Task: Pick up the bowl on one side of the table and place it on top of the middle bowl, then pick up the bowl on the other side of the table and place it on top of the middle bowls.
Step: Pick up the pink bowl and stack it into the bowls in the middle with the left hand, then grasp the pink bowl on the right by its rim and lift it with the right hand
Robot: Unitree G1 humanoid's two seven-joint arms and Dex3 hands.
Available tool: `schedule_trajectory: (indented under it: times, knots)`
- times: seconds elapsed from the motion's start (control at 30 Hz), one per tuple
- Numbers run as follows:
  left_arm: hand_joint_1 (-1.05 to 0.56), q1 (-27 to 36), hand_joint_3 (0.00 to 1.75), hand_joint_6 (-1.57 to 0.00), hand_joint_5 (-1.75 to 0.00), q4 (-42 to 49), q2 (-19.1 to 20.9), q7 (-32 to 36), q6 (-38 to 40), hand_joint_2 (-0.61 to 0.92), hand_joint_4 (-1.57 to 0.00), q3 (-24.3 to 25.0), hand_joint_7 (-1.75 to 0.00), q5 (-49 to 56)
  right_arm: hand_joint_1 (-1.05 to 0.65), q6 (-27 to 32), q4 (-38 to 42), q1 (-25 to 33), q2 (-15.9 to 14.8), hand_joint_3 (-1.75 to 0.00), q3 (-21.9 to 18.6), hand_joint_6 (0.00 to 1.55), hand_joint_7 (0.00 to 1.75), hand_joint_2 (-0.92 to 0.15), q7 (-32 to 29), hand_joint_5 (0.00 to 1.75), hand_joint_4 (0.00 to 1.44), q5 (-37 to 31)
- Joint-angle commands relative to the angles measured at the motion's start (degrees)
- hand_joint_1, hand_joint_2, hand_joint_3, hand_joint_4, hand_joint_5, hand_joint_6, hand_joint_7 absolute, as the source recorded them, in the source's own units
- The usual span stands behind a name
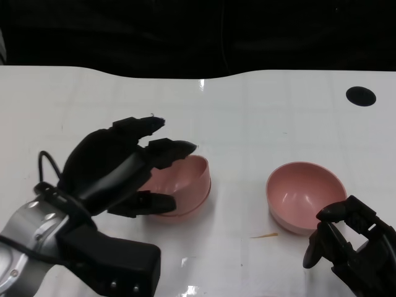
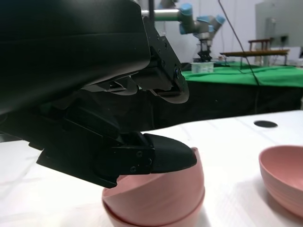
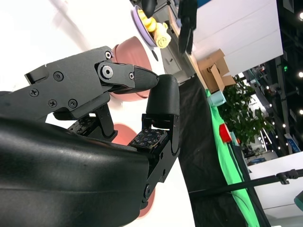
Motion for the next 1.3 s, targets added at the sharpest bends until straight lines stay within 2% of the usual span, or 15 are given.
schedule_trajectory:
  times: [0.03,0.17,0.33,0.37,0.43,0.5,0.63,0.7,0.77,0.87,0.93,1.03,1.13,1.23,1.3]
  knots:
    - [-0.7,4.8,0.48,-0.63,-0.07,-5.1,0.2,-2.1,2.5,0.92,-0.46,3.8,-0.02,-3.8,-0.14,0.0,0.3,0.0,-1.0,-0.47,-0.8,0.81,1.25,-0.84,0.5,1.61,0.84,0.8]
    - [-0.5,11.3,0.42,-0.69,-0.08,-11.6,-1.7,-4.3,5.5,0.92,-0.54,7.9,-0.04,-10.4,-0.14,0.1,-0.1,0.0,-1.2,-0.47,-0.7,0.81,1.26,-0.85,-0.4,1.62,0.84,-0.1]
    - [-0.15,18.1,0.44,-0.88,-0.19,-12.3,-8.6,-0.6,4.2,0.92,-0.78,11.0,-0.11,-19.0,-0.13,0.1,0.3,-0.3,-1.3,-0.45,-0.9,0.8,1.26,-0.85,0.0,1.62,0.84,0.4]
    - [-0.07,19.2,0.5,-0.93,-0.25,-11.8,-10.0,-0.4,3.4,0.92,-0.83,11.5,-0.13,-21.5,-0.13,-0.2,0.6,-0.4,-1.3,-0.45,-1.0,0.8,1.26,-0.85,0.2,1.62,0.84,0.4]
    - [0.02,20.8,0.72,-1.0,-0.65,-10.8,-11.7,-0.8,1.8,0.82,-0.74,12.5,-0.19,-25.7,-0.13,-0.5,0.8,-0.5,-1.3,-0.45,-1.0,0.81,1.26,-0.85,0.3,1.62,0.84,0.4]
    - [0.06,22.7,0.9,-0.96,-1.13,-11.2,-13.4,-1.4,2.2,0.74,-0.62,13.3,-0.49,-28.9,-0.13,-1.3,1.1,-0.5,-1.2,-0.45,-1.0,0.81,1.26,-0.85,0.5,1.62,0.84,0.1]
    - [0.07,25.9,0.95,-0.68,-1.64,-12.4,-16.6,-4.0,3.8,0.76,-0.58,14.5,-1.35,-38.1,-0.13,-2.4,1.0,-0.3,-1.1,-0.45,-0.9,0.81,1.26,-0.84,0.4,1.63,0.84,-0.6]
    - [0.08,26.9,1.01,-0.6,-1.72,-12.4,-17.2,-5.9,4.1,0.75,-0.67,15.0,-1.6,-42.4,-0.13,-5.3,1.7,-0.3,-0.8,-0.46,-0.8,0.81,1.26,-0.84,0.4,1.63,0.84,-2.1]
    - [0.09,27.8,1.12,-0.6,-1.74,-12.5,-17.2,-7.2,4.8,0.69,-0.76,15.4,-1.71,-44.5,-0.12,-11.5,3.7,-0.7,-0.2,-0.51,-0.8,0.81,1.25,-0.81,0.0,1.61,0.84,-5.1]
    - [0.1,29.3,1.18,-0.62,-1.75,-12.4,-17.0,-8.2,5.4,0.63,-0.79,15.7,-1.74,-45.3,-0.12,-26.1,8.7,-1.8,0.9,-0.64,-1.1,0.8,1.24,-0.74,-2.7,1.56,0.85,-12.3]
    - [0.1,30.1,1.22,-0.64,-1.75,-11.8,-17.0,-8.7,5.1,0.6,-0.8,15.8,-1.75,-45.6,-0.15,-34.3,10.9,-2.3,0.6,-0.61,-1.3,0.82,1.14,-0.78,-4.9,1.5,0.82,-17.3]
    - [0.1,31.0,1.26,-0.67,-1.75,-10.6,-17.2,-9.4,4.5,0.57,-0.81,16.1,-1.75,-46.4,-0.21,-45.2,14.7,-3.4,-0.2,-0.57,-2.0,0.99,0.66,-0.84,-9.7,1.26,0.84,-24.9]
    - [0.12,31.7,1.27,-0.66,-1.75,-9.1,-17.4,-10.0,3.8,0.56,-0.8,16.5,-1.75,-46.9,-0.35,-58.1,20.3,-6.0,-2.5,-0.49,-4.9,1.09,0.19,-0.91,-18.0,0.99,0.85,-38.6]
    - [0.13,31.4,1.31,-0.65,-1.75,-7.3,-16.9,-10.4,2.6,0.55,-0.8,16.9,-1.75,-46.3,-0.41,-64.8,21.6,-7.6,-5.3,-0.5,-6.8,0.97,0.03,-0.92,-25.2,0.39,0.91,-51.7]
    - [0.14,31.2,1.31,-0.64,-1.75,-6.8,-16.8,-10.7,3.1,0.55,-0.79,17.3,-1.75,-46.5,-0.48,-64.2,19.1,-7.4,-6.2,-0.46,-7.0,0.78,0.0,-0.92,-29.5,0.15,0.79,-59.4]
